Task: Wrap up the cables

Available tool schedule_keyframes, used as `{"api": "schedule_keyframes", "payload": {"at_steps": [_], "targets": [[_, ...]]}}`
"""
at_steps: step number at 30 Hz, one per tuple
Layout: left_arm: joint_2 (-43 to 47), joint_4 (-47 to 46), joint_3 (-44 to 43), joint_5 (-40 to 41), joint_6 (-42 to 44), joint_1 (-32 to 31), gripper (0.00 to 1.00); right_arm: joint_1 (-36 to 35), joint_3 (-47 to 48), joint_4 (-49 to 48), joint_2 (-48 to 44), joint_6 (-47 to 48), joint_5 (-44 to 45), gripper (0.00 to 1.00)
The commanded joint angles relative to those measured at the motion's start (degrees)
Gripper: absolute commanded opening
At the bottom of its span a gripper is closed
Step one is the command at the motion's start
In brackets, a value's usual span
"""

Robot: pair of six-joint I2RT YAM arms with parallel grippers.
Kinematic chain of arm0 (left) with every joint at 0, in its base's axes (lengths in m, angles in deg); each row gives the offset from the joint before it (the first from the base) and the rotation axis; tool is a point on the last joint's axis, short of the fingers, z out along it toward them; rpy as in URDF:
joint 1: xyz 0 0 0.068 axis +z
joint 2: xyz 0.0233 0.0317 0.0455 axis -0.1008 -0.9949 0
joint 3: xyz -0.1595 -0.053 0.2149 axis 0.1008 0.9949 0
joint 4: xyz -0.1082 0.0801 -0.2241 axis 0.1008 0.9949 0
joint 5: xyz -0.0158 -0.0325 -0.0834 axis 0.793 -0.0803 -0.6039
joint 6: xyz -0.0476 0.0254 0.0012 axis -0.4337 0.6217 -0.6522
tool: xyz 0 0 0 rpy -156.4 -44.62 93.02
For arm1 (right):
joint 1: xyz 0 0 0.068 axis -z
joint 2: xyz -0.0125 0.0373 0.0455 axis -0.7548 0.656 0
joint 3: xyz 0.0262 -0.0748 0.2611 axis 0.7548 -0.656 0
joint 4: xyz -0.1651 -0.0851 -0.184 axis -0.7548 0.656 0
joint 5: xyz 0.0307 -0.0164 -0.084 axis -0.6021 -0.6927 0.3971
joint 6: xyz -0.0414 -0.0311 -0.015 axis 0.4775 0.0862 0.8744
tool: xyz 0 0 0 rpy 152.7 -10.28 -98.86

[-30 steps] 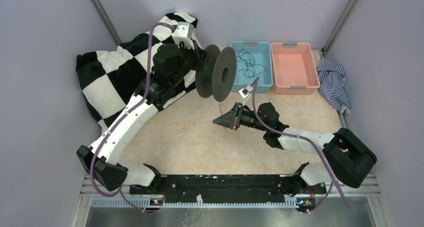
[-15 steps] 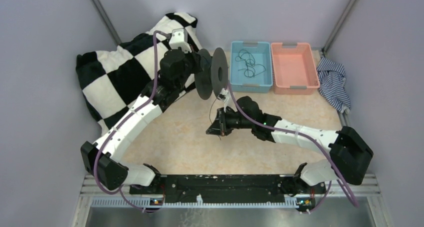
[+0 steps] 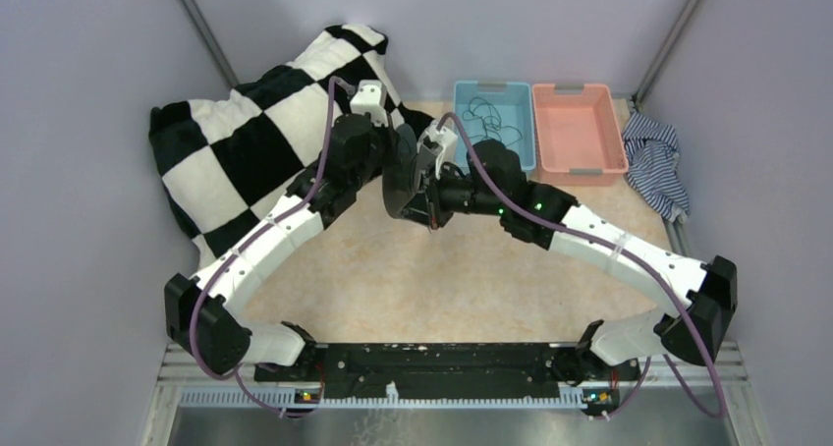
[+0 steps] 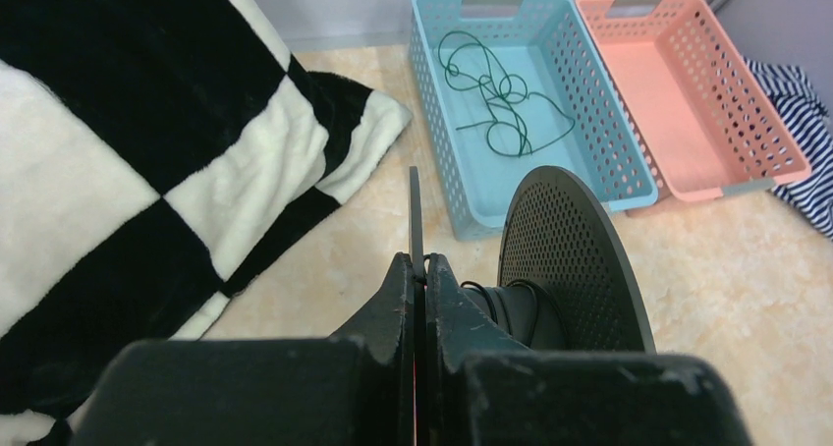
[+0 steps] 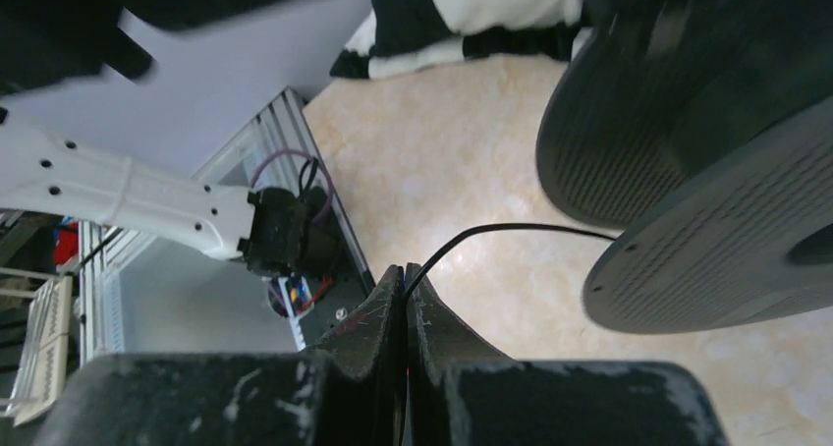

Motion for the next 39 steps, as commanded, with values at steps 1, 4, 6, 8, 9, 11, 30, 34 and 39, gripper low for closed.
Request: {"api": "schedule_keyframes", "payload": {"at_steps": [1,4,6,8,9,11,30,34,39], "targets": [[3.59,-3.54,1.23,-2.89,1.57,-0.25,0.00,2.75,6.85,3.17,-0.48,5.07,0.74,0.00],[4.35,-4.12,2.79,-6.06,2.65,-0.24,0.00,5.07,8.75,2.53,0.55,5.77,-1.33,0.00],[4.90,-4.14,3.46,-8.06,2.90,-0.27,0.00,6.80,9.82,2.44,1.21,6.07,-2.49,0.00],[5.43,-4.35,4.06,-10.42,3.37,-0.22,0.00,8.08,10.39,2.43,1.81,6.56,-3.07,0.00],[5.50,-4.78,4.13,-12.05,3.79,-0.21,0.00,8.65,10.63,2.62,2.13,6.85,-3.33,0.00],[5.07,-4.16,3.21,-16.30,5.19,-0.22,0.00,9.63,10.87,2.59,2.57,6.62,-3.78,0.00],[4.46,7.77,-6.76,-35.55,19.14,0.40,0.00,18.78,0.48,-0.75,-3.07,3.27,-6.25,0.00],[4.09,10.66,-8.89,-37.82,20.80,0.53,0.00,20.21,-0.42,0.02,-3.45,4.52,-6.47,0.00],[4.85,9.87,-9.40,-37.57,19.63,0.83,0.00,20.63,-0.67,2.26,-2.95,8.08,-6.49,0.00]]}}
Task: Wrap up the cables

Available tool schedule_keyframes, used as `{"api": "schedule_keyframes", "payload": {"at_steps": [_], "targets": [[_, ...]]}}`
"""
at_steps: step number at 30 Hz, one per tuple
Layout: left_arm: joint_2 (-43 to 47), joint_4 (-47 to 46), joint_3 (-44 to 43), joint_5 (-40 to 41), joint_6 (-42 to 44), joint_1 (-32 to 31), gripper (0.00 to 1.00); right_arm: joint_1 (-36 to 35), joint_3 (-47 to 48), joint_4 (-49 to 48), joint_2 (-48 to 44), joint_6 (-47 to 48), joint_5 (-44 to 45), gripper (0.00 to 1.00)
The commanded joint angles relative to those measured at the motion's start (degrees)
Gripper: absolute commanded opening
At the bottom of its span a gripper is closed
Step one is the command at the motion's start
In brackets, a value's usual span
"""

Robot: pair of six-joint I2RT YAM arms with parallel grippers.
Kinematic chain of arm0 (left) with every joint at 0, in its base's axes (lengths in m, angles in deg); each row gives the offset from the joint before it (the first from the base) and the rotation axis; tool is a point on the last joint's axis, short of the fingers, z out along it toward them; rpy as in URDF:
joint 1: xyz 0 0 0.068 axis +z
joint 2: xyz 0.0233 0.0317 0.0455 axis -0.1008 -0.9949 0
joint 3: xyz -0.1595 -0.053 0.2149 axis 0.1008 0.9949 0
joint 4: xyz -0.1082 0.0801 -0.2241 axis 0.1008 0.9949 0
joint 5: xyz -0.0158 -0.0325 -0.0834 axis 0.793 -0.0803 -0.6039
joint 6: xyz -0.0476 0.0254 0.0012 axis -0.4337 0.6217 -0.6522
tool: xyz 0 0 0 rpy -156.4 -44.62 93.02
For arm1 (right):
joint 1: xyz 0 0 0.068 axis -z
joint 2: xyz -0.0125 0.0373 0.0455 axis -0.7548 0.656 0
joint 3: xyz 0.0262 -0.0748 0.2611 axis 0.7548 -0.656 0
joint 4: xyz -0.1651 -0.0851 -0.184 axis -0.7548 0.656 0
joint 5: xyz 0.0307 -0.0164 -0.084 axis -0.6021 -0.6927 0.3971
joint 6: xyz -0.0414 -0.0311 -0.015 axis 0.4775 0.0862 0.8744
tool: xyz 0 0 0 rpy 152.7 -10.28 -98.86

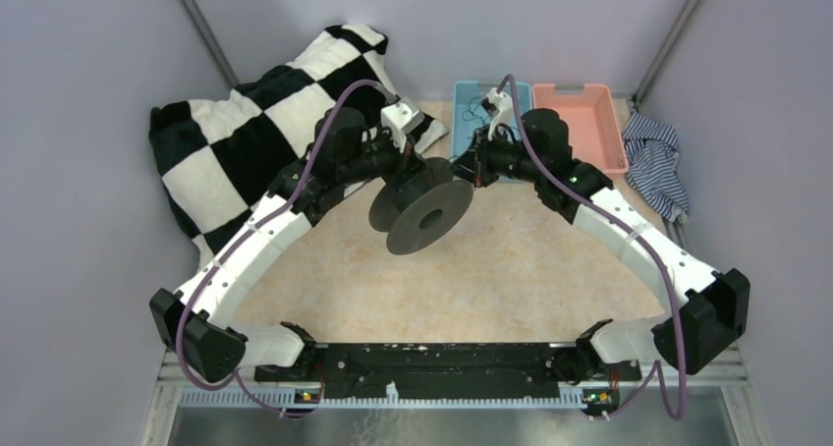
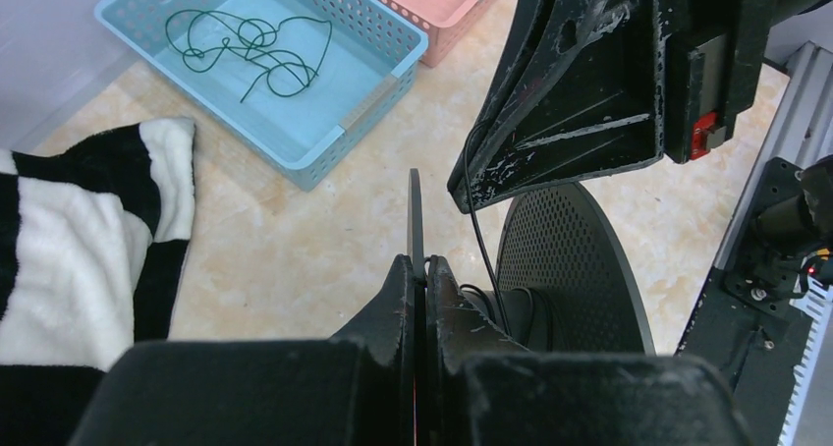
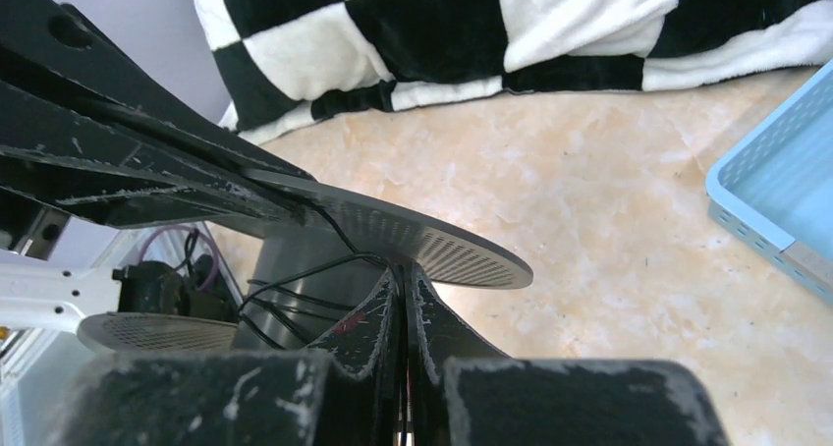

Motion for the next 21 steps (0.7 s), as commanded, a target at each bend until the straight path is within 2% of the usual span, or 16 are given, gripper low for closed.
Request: {"api": "schedule_keyframes", "payload": {"at_steps": [1,6,13,21], "targets": [[2.45,-5.49,-3.44,-2.25,-0.70,0.68,0.00,0.36,-0.88,1.97,-1.18,3.90,-1.18,0.00],[2.25,-6.15,-4.84,-3.89,-1.73,0.88,0.00,0.41,-4.03,0.08,-1.10,5.86,-1.84,0.01],[0.88,-2.66,-9.65,-7.02,-0.78,1.98,0.00,0.49,-12.83,-9.10,-2.92,6.53,-4.43,0.00],[-2.62,0.13,-13.51,-19.69,-2.29,5.41,0.00,0.41,-24.65,-24.35,-8.61,12.56,-18.95,0.00]]}}
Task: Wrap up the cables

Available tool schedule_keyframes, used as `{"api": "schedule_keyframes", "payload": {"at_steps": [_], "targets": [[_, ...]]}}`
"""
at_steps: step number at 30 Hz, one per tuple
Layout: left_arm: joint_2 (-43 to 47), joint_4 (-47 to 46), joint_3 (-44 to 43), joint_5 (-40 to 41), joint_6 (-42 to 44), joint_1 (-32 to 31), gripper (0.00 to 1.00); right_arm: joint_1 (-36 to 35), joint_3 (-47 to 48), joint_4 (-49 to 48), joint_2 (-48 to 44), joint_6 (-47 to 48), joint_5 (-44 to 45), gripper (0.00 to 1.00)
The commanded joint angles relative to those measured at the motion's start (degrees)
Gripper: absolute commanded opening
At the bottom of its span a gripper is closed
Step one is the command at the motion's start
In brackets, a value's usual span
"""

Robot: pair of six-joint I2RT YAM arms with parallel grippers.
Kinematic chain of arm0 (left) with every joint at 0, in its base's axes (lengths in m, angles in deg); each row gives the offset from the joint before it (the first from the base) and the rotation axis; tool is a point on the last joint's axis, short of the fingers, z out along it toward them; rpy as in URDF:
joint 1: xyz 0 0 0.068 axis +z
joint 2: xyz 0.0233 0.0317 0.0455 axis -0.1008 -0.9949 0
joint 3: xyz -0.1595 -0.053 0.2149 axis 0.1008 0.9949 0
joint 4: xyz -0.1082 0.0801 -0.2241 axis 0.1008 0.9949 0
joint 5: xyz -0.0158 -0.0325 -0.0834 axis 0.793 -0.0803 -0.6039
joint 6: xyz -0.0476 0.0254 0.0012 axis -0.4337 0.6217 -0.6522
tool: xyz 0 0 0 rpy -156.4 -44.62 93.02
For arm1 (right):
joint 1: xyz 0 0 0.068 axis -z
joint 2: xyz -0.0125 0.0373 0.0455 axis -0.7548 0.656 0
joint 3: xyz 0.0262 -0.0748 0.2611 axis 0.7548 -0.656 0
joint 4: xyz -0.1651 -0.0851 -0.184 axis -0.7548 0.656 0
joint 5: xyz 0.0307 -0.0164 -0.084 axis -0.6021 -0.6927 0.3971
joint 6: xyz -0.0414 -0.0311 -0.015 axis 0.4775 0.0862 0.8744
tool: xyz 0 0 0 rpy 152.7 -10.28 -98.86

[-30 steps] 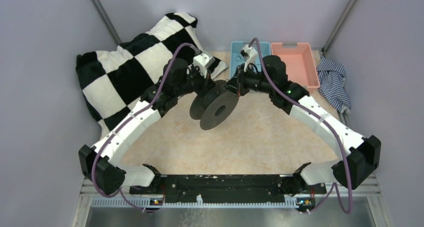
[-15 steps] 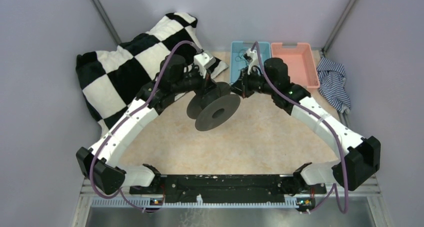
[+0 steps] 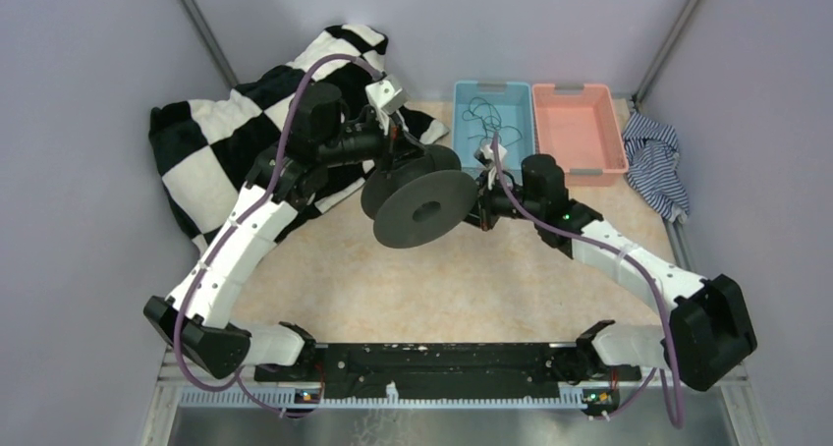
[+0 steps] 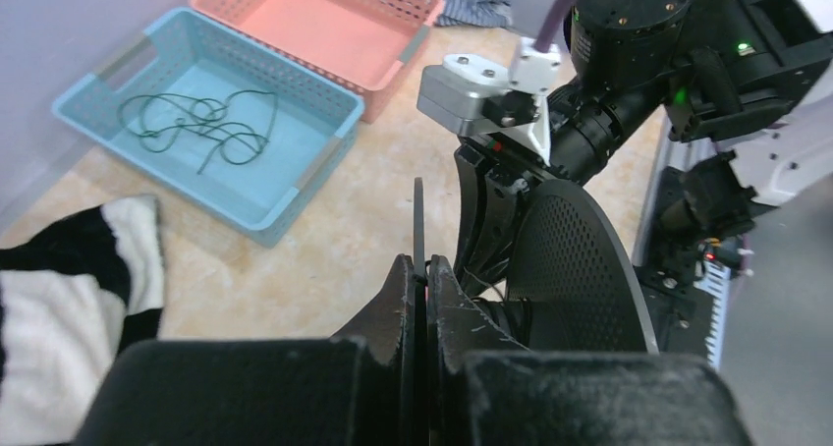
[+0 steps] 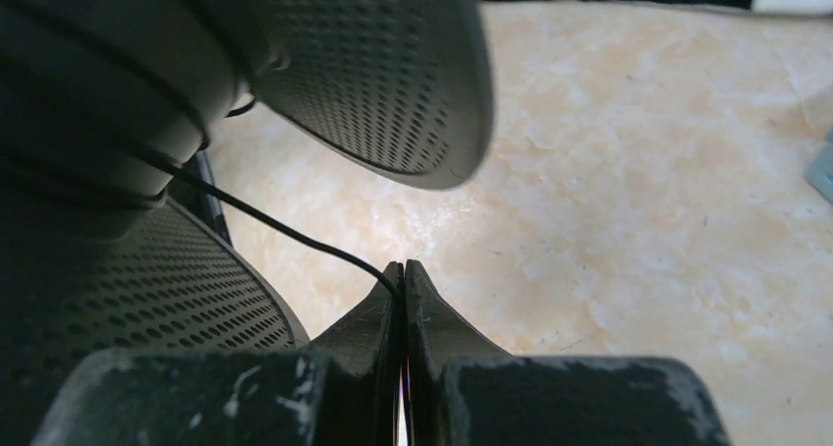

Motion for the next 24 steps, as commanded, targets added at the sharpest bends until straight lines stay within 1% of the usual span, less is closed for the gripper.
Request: {"api": "schedule_keyframes", "payload": {"at_steps": [1,2,6,9,10,13,17,19,21,24], "targets": [[-1.82,-5.89,-3.04,-9.34,-2.72,2.46,0.00,-0.27,-4.47,-12.22,-5.84,3.86,-10.59,0.00],[-1.94,-6.87,-2.62,-10.43,-2.88,3.04,0.00,-0.30,-5.50,-13.60,-6.62,3.76,-11.35,0.00],[-1.93,-13.84,-0.46,-14.55,-9.41,5.26,0.00,-0.29,-9.91,-21.15,-8.65,0.08,-11.96,0.00],[-2.35,-18.73,1.06,-16.82,-13.54,6.39,0.00,-0.29,-13.76,-30.72,-8.89,-5.27,-11.68,0.00],[-2.47,-20.08,1.49,-17.12,-15.21,6.66,0.00,-0.33,-15.03,-35.15,-8.77,-7.18,-11.63,0.00],[-2.93,-23.74,3.00,-17.05,-18.81,7.47,0.00,-0.28,-18.18,-44.24,-8.30,-13.39,-11.49,0.00],[-4.32,-25.42,4.54,-13.76,-22.49,8.39,0.00,-0.32,-20.56,-53.35,-7.26,-19.43,-9.48,0.00],[-4.21,-28.88,7.26,-12.10,-25.72,9.41,0.00,-0.32,-21.84,-57.98,-6.59,-22.09,-7.51,0.00],[-3.72,-33.17,10.71,-8.61,-29.85,10.03,0.00,-0.35,-23.14,-62.37,-5.74,-24.83,-4.71,0.00],[-2.24,-38.96,17.07,-0.80,-35.99,10.13,0.00,-0.40,-24.86,-71.40,-3.49,-30.11,-2.14,0.00]]}}
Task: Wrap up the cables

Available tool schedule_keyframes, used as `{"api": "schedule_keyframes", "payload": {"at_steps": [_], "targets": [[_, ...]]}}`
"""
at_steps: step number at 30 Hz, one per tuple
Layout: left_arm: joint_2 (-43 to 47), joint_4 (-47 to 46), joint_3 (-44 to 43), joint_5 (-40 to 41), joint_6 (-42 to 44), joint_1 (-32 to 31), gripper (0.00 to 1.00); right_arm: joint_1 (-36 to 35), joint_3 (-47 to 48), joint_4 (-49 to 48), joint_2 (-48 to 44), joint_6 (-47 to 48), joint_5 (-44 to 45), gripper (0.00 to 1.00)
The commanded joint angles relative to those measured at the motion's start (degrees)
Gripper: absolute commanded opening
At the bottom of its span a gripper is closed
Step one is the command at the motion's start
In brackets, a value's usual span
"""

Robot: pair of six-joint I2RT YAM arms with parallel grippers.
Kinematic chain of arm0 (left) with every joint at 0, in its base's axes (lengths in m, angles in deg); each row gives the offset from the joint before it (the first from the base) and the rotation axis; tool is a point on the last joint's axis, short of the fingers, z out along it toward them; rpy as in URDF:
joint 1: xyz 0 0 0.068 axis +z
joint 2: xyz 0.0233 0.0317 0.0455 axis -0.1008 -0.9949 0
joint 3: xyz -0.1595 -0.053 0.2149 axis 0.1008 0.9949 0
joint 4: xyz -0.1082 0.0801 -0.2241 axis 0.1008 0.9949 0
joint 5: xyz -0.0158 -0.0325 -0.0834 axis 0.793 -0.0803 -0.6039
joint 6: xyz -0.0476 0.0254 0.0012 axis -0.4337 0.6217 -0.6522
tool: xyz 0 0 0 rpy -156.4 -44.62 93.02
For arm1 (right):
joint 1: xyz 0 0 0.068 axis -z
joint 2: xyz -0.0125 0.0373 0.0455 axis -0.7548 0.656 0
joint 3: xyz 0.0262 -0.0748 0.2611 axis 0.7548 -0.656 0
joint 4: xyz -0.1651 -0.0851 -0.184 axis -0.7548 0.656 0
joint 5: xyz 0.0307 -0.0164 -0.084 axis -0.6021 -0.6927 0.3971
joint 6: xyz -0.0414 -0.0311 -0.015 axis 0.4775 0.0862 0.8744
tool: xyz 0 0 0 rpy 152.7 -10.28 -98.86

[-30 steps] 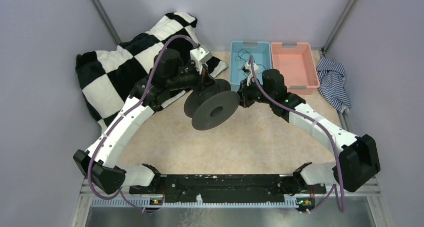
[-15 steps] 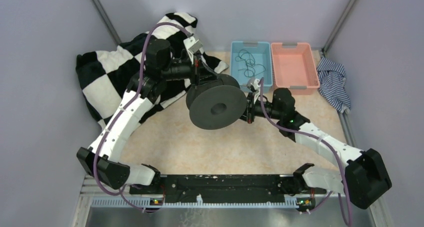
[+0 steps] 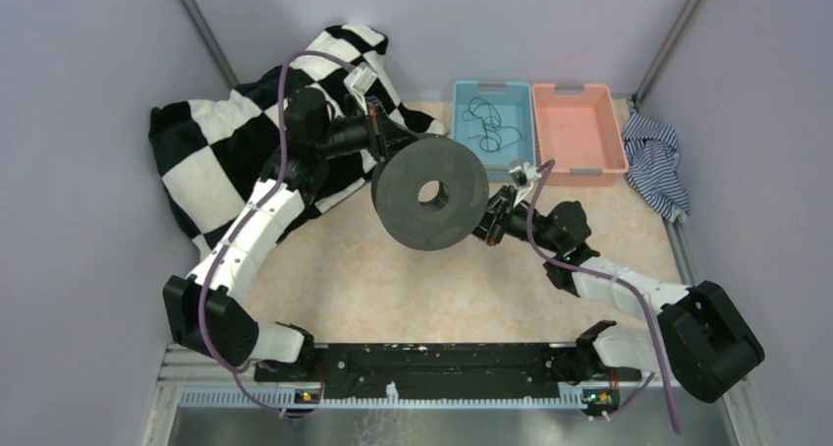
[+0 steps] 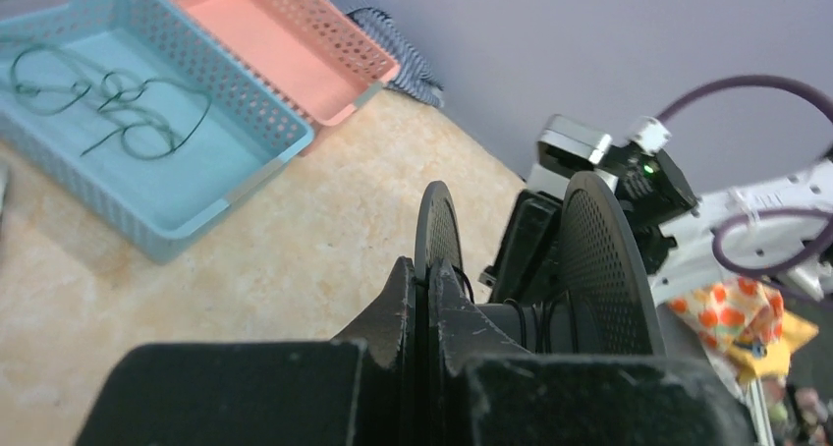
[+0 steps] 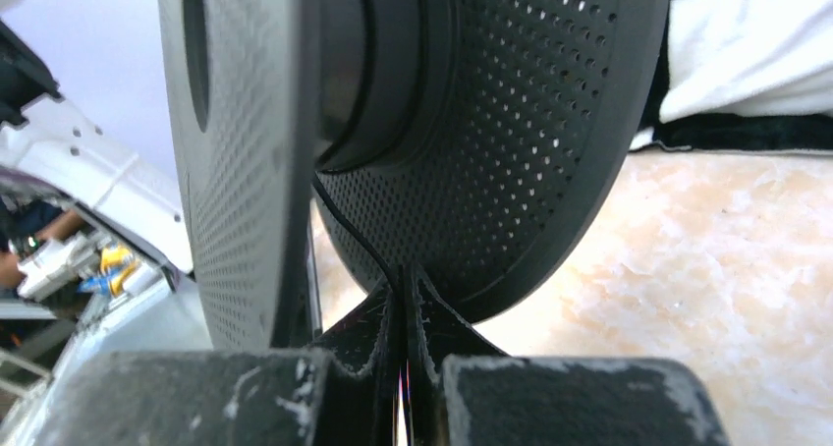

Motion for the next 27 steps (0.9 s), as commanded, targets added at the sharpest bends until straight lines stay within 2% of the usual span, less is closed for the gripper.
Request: {"api": "schedule_keyframes", "payload": {"at_steps": [1,6,12,16,19,22,27], "targets": [[1.90,-16.75,8.32,17.39,-11.06,0.62,0.00,-0.44,-1.21,-22.73,2.90,-9.20,2.87,0.00],[5.80,-27.82,20.53,24.03,-21.43,0.52,0.00,-1.38,-0.57,-31.76,9.55,-16.18,4.54,0.00],[10.24,-27.24,25.04,34.56,-23.28,0.51,0.00,-3.16,0.74,-32.11,12.98,-21.59,7.14,0.00],[10.61,-26.65,25.66,35.99,-24.94,0.48,0.00,-5.62,1.97,-30.00,13.73,-23.09,11.56,0.00],[10.82,-32.01,28.90,35.18,-26.42,0.48,0.00,-6.39,3.25,-29.31,14.36,-26.87,14.45,0.00],[10.92,-35.12,31.89,34.24,-27.84,0.48,0.00,-7.19,3.43,-33.02,15.76,-30.24,17.78,0.00],[12.25,-36.42,34.15,35.42,-28.67,0.50,0.00,-7.99,5.87,-33.23,18.34,-32.88,17.82,0.00]]}}
